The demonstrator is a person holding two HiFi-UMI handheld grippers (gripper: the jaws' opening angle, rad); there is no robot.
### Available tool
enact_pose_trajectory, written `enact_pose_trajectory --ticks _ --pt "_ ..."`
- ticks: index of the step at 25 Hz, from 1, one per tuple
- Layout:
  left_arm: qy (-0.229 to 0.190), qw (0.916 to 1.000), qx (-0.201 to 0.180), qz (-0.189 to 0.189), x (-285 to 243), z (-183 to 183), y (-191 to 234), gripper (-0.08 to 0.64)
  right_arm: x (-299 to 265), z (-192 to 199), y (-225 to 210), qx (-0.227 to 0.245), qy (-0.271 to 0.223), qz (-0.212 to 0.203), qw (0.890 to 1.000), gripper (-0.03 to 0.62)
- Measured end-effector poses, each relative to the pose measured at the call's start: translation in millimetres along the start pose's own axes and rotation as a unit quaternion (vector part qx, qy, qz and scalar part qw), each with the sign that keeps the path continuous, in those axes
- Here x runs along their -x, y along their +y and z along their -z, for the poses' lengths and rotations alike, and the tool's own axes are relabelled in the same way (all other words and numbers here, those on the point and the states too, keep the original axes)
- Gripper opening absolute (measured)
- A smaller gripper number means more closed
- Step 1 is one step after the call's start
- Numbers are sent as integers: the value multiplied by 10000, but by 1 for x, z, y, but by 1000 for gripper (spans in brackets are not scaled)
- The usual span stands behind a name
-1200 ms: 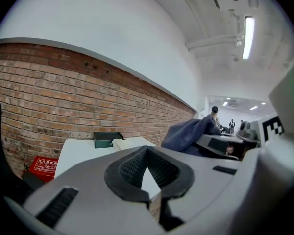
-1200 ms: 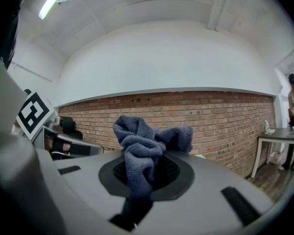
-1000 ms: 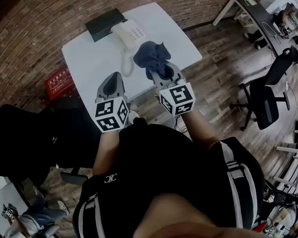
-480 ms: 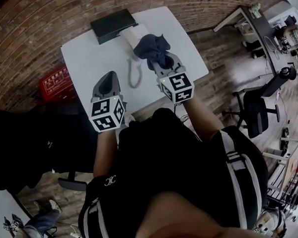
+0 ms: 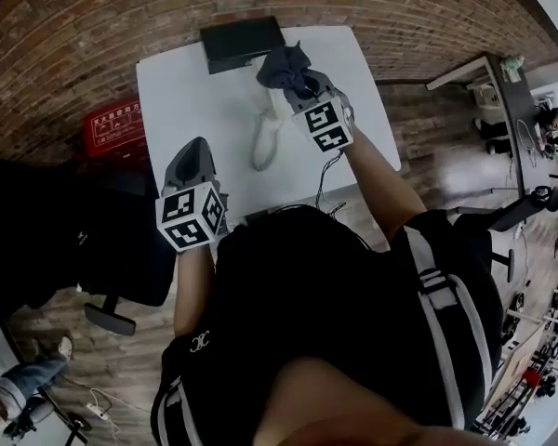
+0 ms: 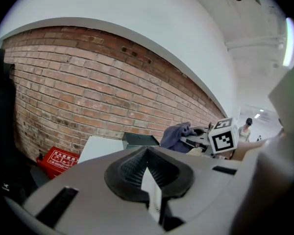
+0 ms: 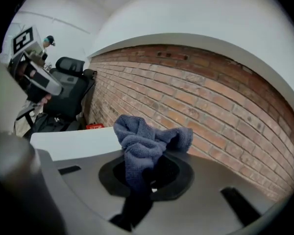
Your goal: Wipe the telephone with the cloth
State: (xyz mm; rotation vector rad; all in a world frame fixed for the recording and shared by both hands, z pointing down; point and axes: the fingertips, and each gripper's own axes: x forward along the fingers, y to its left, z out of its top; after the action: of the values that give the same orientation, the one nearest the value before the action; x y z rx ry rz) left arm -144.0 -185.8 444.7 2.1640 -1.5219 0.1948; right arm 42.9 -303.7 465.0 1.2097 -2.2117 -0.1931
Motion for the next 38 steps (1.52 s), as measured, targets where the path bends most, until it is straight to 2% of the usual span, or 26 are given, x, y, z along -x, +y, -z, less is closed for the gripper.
enact_pose_trajectory --ticks 6,9,16,25,30,38 --pt "-79 9989 48 -463 -3 -4 6 -3 -70 25 -18 666 322 -495 9960 29" --pt "-73 9978 22 -664 -4 2 7 -3 -97 39 -27 933 506 -627 9924 29" --pt "-36 9940 232 -1073 -1 17 15 -3 -143 55 -34 1457 815 -939 9815 29" --pt "-92 9916 279 -1262 8 18 27 -3 -167 78 -10 1646 1361 -1356 9675 29" --pt "-139 9918 322 -1229 10 13 35 -3 -161 84 -4 1516 1499 -1425 9666 29" --pt "-129 9951 268 -945 -1 8 32 -3 -138 90 11 1259 1495 -1490 9693 29"
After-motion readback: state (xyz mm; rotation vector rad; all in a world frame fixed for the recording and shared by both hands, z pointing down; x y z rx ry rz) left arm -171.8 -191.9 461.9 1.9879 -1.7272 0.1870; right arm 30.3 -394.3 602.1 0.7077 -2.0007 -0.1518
